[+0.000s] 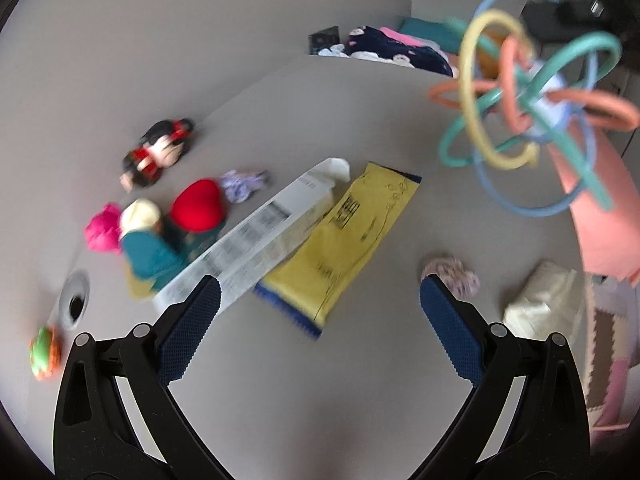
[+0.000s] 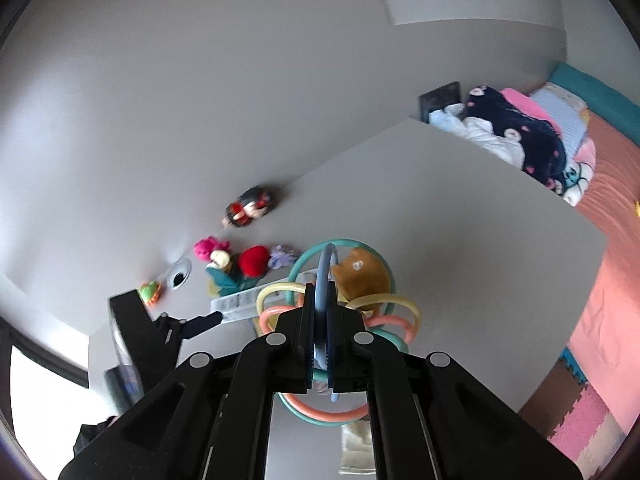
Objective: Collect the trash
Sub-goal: 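Grasp the yellow snack wrapper with the left tool, then drop the yellow wrapper with the left tool while the right tool drops the rattle into the bag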
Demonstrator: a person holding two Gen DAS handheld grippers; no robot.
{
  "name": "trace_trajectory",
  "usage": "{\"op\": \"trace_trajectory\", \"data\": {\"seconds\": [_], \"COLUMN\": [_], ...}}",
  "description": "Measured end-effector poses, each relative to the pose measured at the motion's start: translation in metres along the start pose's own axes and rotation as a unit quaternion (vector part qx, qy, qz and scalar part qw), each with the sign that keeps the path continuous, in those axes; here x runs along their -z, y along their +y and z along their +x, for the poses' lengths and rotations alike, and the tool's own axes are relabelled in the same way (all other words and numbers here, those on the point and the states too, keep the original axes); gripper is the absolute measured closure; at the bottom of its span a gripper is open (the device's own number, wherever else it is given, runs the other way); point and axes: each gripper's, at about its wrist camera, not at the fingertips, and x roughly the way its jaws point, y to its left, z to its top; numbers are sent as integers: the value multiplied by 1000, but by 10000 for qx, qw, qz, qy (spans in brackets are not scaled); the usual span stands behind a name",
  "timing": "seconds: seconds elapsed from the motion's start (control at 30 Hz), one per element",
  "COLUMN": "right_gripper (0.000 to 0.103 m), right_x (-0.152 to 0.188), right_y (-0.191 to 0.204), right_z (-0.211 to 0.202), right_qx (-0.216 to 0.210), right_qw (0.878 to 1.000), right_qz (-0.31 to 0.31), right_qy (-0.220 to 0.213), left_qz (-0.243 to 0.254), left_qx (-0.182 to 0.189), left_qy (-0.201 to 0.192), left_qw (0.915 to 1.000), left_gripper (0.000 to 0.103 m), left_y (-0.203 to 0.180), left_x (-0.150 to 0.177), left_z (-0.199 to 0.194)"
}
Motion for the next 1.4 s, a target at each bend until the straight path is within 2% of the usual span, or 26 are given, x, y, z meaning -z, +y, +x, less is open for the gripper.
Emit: {"op": "trace_trajectory", "data": {"seconds": [0.07, 0.17, 0.23, 0.27, 0.3, 0.33, 0.37, 0.43, 0.73, 1.0, 1.2, 1.4], "right_gripper": [98, 98, 98, 98, 98, 98, 98, 98, 98, 98, 98, 98], "right_x": [-3, -4, -5, -5, -5, -4, -2, 0, 16, 44, 81, 132], "right_y": [-11, -25, -33, -37, -41, -44, -47, -52, -71, -101, -138, -182], "right_z": [0, 3, 5, 6, 7, 7, 6, 3, -34, -95, -143, -189], "right_qx": [31, 50, 64, 72, 68, 60, 50, 43, 94, 329, 715, 1126], "right_qw": [10000, 9998, 9998, 9997, 9997, 9996, 9995, 9994, 9983, 9951, 9897, 9799], "right_qz": [72, 167, 205, 229, 254, 283, 315, 354, 533, 744, 1034, 1460], "right_qy": [-3, 13, 21, 20, 18, 15, 11, 0, -231, -555, -689, -761], "left_qz": [122, 218, 147, 87, 29, -54, -98, -129, -277, -29, 378, 903], "left_qx": [9, -51, 5, 63, 122, 247, 281, 248, 121, 295, 661, 1126], "left_qy": [149, 294, 255, 261, 265, 269, 281, 304, -78, -397, -477, -418], "left_qw": [9998, 9993, 9996, 9996, 9996, 9993, 9992, 9991, 9995, 9988, 9960, 9886], "left_gripper": [22, 26, 27, 32, 37, 56, 67, 76, 79, 79, 79, 79], "left_y": [-4, -7, -7, -5, -4, -1, 0, 1, -2, -45, -115, -198], "left_x": [-7, -14, -19, -22, -25, -27, -29, -31, -34, -44, -43, -38], "left_z": [20, 41, 47, 49, 51, 52, 52, 51, 5, -44, -70, -73]}}
